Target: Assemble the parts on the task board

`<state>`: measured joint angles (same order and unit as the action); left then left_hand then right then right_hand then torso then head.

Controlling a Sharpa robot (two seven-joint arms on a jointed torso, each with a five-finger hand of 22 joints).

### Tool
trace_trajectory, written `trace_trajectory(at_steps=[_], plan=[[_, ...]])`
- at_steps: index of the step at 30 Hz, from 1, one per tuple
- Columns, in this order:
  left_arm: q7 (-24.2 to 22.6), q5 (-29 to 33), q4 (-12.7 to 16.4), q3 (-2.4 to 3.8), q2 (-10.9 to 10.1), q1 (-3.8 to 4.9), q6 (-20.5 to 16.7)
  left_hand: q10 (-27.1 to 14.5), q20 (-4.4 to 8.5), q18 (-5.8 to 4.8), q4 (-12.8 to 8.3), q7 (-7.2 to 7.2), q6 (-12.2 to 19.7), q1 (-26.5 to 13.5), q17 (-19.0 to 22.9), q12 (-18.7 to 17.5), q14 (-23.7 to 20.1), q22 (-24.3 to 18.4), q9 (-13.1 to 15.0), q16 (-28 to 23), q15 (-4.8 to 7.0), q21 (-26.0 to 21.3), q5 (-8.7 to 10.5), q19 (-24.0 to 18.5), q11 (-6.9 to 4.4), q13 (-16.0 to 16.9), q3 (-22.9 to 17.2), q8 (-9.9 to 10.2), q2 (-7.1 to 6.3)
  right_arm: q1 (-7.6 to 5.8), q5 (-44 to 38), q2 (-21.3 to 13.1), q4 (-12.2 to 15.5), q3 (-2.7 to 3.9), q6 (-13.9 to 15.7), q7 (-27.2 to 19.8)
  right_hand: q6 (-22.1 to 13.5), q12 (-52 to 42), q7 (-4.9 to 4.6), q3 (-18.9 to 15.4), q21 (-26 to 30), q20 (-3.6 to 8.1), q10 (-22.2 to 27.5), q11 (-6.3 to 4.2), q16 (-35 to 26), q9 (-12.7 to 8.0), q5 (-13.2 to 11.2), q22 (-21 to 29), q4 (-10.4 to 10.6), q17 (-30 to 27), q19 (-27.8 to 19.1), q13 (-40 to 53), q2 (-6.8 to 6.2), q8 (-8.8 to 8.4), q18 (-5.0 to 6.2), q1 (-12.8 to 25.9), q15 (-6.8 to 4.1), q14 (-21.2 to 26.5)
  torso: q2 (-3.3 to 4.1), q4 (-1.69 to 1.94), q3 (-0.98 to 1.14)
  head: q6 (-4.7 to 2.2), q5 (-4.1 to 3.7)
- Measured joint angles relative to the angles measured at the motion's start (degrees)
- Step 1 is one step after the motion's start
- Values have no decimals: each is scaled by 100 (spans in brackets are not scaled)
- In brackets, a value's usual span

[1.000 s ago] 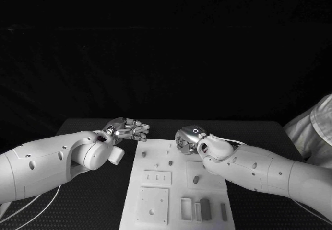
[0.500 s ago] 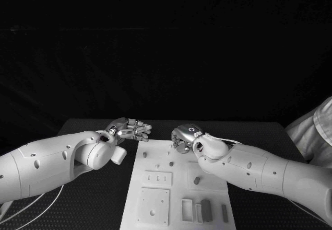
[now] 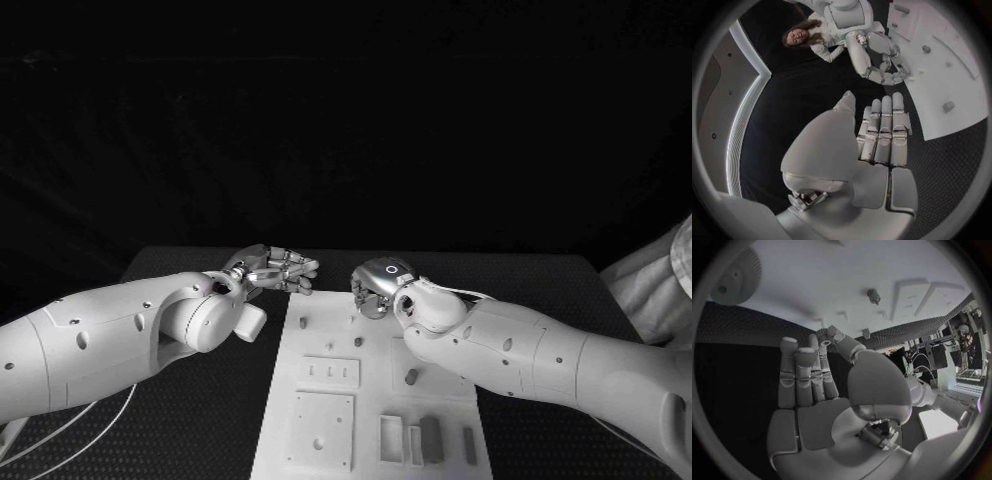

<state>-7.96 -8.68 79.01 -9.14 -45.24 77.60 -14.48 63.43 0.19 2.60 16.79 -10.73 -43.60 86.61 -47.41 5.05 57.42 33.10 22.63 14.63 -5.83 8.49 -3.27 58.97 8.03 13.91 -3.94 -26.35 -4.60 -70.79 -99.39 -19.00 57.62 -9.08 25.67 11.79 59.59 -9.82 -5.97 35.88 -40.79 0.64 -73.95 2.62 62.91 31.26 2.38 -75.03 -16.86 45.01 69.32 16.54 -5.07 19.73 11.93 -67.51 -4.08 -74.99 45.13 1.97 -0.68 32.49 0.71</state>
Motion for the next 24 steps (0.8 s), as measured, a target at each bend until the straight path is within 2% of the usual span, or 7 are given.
trace_trajectory(at_steps=[10,16,24], plan=[[3,0,20,2,4,30,0,0,0,-12,0,0,0,0,0,0,0,0,5,0,0,-7,0,0,0,4,0,0,0,3,-5,115,-181,-1,-1,47,-2,2,-1,12,0,2,-9,-8,0,1,25,0,13,-1,22,0,0,-7,0,0,0,0,12,6,-3,15,7],[4,0,42,1,11,61,-1,0,0,-41,0,0,0,0,0,0,0,0,4,0,0,-7,0,0,0,3,0,13,0,21,1,173,-225,-1,-4,47,-6,8,-4,12,0,8,-10,-9,0,-1,28,0,13,-1,28,0,0,6,-1,0,0,0,27,16,-2,14,48],[6,0,57,1,0,83,-2,0,0,-44,0,0,0,0,-1,0,0,0,10,-22,0,-7,0,0,0,8,0,22,0,17,10,169,-215,3,2,47,-9,12,-6,12,0,4,-18,-17,0,-3,28,0,13,-1,32,1,0,6,-1,0,0,0,58,36,-7,13,42]])
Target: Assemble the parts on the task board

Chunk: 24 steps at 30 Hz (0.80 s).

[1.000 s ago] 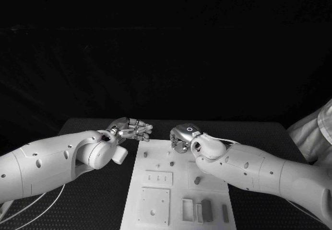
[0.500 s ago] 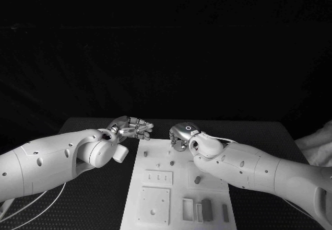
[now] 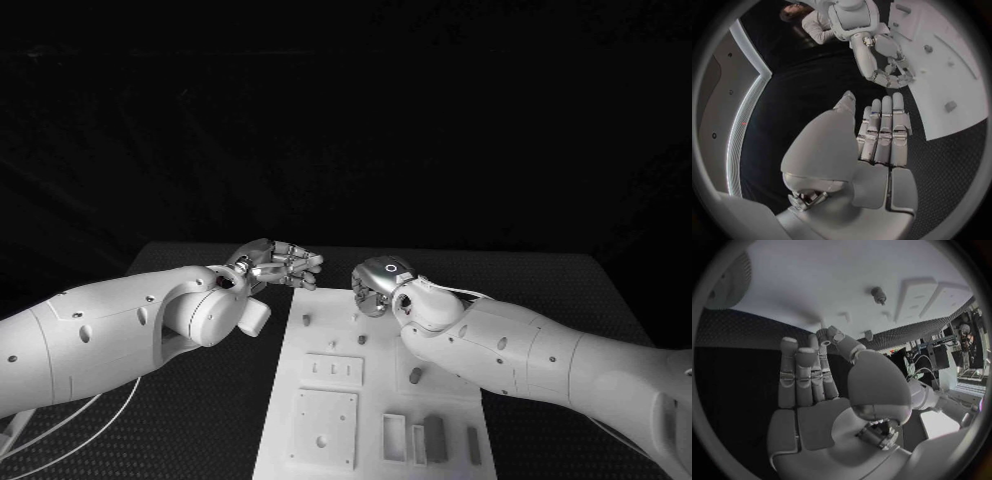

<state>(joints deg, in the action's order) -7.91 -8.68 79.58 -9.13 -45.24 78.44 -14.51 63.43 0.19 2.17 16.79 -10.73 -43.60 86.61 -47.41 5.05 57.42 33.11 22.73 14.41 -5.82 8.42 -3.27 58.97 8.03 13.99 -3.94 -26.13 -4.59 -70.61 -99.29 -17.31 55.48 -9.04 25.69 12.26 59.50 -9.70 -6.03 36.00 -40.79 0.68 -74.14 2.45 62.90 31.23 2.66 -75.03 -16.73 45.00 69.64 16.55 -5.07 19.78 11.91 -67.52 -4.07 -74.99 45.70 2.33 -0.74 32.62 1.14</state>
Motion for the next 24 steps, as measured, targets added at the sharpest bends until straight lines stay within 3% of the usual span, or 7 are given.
trace_trajectory(at_steps=[9,24], plan=[[1,-1,-1,-1,4,10,-1,0,0,59,0,0,0,0,0,0,21,0,0,0,21,0,0,0,0,0,0,0,0,14,6,18,27,3,-8,1,-14,19,5,9,-13,17,0,0,0,0,0,0,-11,0,-14,31,0,-4,-7,0,0,0,8,-3,-1,15,19],[6,-1,3,0,-13,14,-1,0,0,55,0,0,0,0,0,-22,21,0,10,0,21,0,0,0,0,0,0,0,0,12,3,23,-20,13,5,0,-1,31,20,13,-24,18,0,0,0,1,-5,0,-20,-1,-13,37,0,-18,-29,0,0,0,16,-7,1,13,13]])
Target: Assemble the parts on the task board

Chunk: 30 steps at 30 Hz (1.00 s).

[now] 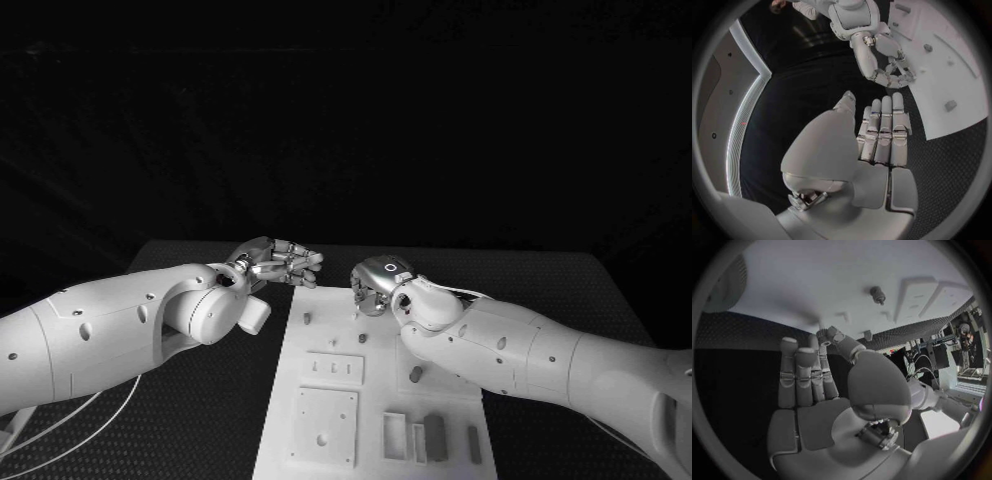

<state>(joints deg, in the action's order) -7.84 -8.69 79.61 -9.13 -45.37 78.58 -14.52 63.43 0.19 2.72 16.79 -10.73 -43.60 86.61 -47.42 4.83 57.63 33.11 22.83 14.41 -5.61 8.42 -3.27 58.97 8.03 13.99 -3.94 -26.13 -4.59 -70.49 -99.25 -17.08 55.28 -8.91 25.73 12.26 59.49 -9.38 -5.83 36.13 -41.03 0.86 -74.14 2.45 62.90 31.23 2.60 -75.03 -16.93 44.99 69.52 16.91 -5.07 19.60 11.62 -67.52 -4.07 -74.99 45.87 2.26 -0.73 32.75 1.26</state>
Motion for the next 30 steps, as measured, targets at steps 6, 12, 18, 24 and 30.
trace_trajectory(at_steps=[6,12,18,24,30], plan=[[2,0,0,0,0,1,0,2,0,-4,0,0,0,0,0,0,0,0,0,0,0,0,0,0,-2,4,0,0,0,1,-3,-3,-8,2,-2,-4,-2,-21,0,-2,0,0,0,0,0,1,-18,0,-2,0,0,0,0,13,-1,0,0,0,1,0,-1,13,-5],[5,0,-1,0,-18,1,0,20,0,-7,0,0,0,0,0,0,0,0,1,0,0,0,0,0,-20,3,0,0,0,3,-14,-22,34,4,-7,2,9,-20,-15,13,0,0,0,0,0,1,-23,0,14,0,0,-5,0,14,-6,0,0,0,1,-3,-2,26,-4],[7,0,-13,0,-18,3,0,20,0,-9,0,0,0,0,0,0,0,0,5,0,0,0,0,0,-20,3,0,0,0,32,-28,-31,50,-8,-53,40,6,-9,-20,13,0,0,0,0,0,3,-16,0,14,-1,1,-21,-1,14,-15,0,1,1,4,-6,-2,29,-3],[8,0,-20,0,-17,3,0,20,0,-14,0,0,0,0,0,0,0,0,4,0,0,0,0,0,-20,3,0,0,0,31,-36,-31,52,-3,-88,57,3,10,-22,13,0,0,0,0,0,3,6,0,14,-1,1,-21,-1,12,-15,1,1,1,8,-1,-4,37,-5],[10,0,-30,0,-15,3,0,20,0,-21,0,0,0,0,0,0,0,0,10,0,0,0,0,0,-20,3,0,0,0,39,-41,-19,27,-7,-93,66,-3,25,-26,13,0,-1,0,0,0,3,6,0,14,-12,1,-21,-1,-6,-16,1,1,1,8,-1,-4,43,4]])
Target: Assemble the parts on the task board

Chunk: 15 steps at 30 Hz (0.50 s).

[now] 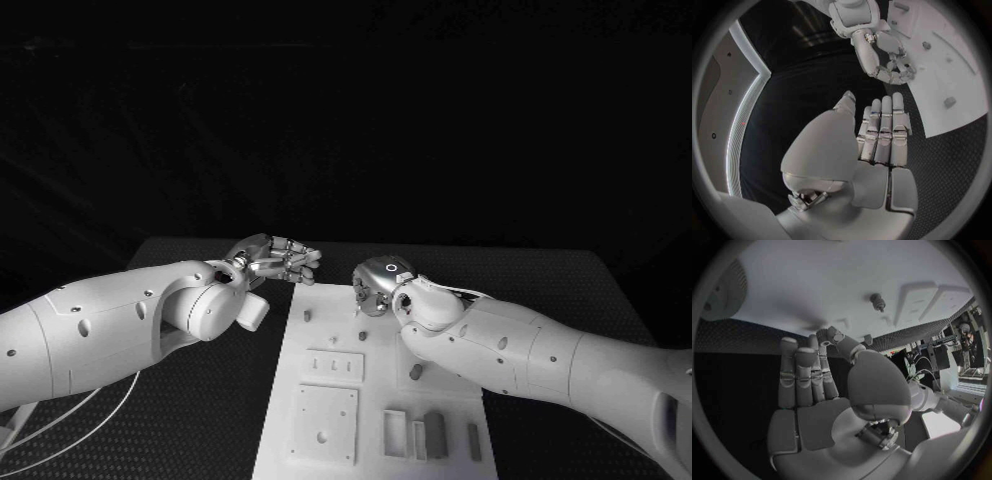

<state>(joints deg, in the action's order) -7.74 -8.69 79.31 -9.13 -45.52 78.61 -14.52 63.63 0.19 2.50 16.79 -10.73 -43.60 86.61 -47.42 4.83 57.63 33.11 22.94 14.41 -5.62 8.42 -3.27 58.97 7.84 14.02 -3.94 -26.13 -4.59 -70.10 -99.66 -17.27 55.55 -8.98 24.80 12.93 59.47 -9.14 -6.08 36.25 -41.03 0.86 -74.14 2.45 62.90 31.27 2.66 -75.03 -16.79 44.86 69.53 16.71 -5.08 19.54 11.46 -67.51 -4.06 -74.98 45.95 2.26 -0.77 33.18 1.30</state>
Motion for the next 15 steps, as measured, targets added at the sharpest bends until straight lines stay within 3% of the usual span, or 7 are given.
trace_trajectory(at_steps=[3,5,9,11,15], plan=[[1,0,0,0,3,0,0,0,0,-3,0,0,0,0,0,0,0,0,0,0,0,0,0,0,0,4,0,0,0,5,11,11,-28,-4,4,-1,-2,1,-2,10,0,3,0,0,0,0,0,0,-9,-24,-3,0,0,-10,0,0,19,19,2,4,-1,-2,0],[2,0,0,0,3,0,0,0,0,-6,0,0,0,0,0,0,0,0,0,-22,0,0,0,0,0,4,0,0,0,9,36,19,-49,-11,8,-10,-95,71,-44,38,0,23,3,3,0,-1,0,0,-12,-42,-23,0,-71,-53,-3,12,40,40,2,5,-1,-5,-3],[6,0,-1,0,4,0,0,0,0,-31,0,0,0,0,0,0,0,0,-1,-22,0,0,0,0,0,4,0,0,0,26,111,27,-88,-49,10,-28,-477,297,-185,23,0,49,369,176,0,-78,47,0,-4,-73,-56,-82,-230,-275,-13,51,150,108,4,5,-1,-15,-4],[8,0,-1,0,5,0,0,0,0,-31,0,0,0,0,0,0,0,0,-1,-22,0,0,0,0,0,4,0,0,0,37,152,26,-98,-62,11,-33,-622,386,-229,-13,0,29,521,225,0,-122,39,0,6,-88,-78,-126,-274,-361,-14,94,226,97,4,4,-1,-16,-3],[11,0,-3,0,2,0,0,0,0,-33,0,0,0,0,0,0,0,0,1,-22,0,-23,0,0,0,4,0,22,0,41,250,5,-107,-69,44,-53,-901,532,-351,-28,72,-45,810,346,-50,-186,22,0,22,-132,-213,-235,-494,-515,-14,194,366,201,4,4,-1,-16,1]])
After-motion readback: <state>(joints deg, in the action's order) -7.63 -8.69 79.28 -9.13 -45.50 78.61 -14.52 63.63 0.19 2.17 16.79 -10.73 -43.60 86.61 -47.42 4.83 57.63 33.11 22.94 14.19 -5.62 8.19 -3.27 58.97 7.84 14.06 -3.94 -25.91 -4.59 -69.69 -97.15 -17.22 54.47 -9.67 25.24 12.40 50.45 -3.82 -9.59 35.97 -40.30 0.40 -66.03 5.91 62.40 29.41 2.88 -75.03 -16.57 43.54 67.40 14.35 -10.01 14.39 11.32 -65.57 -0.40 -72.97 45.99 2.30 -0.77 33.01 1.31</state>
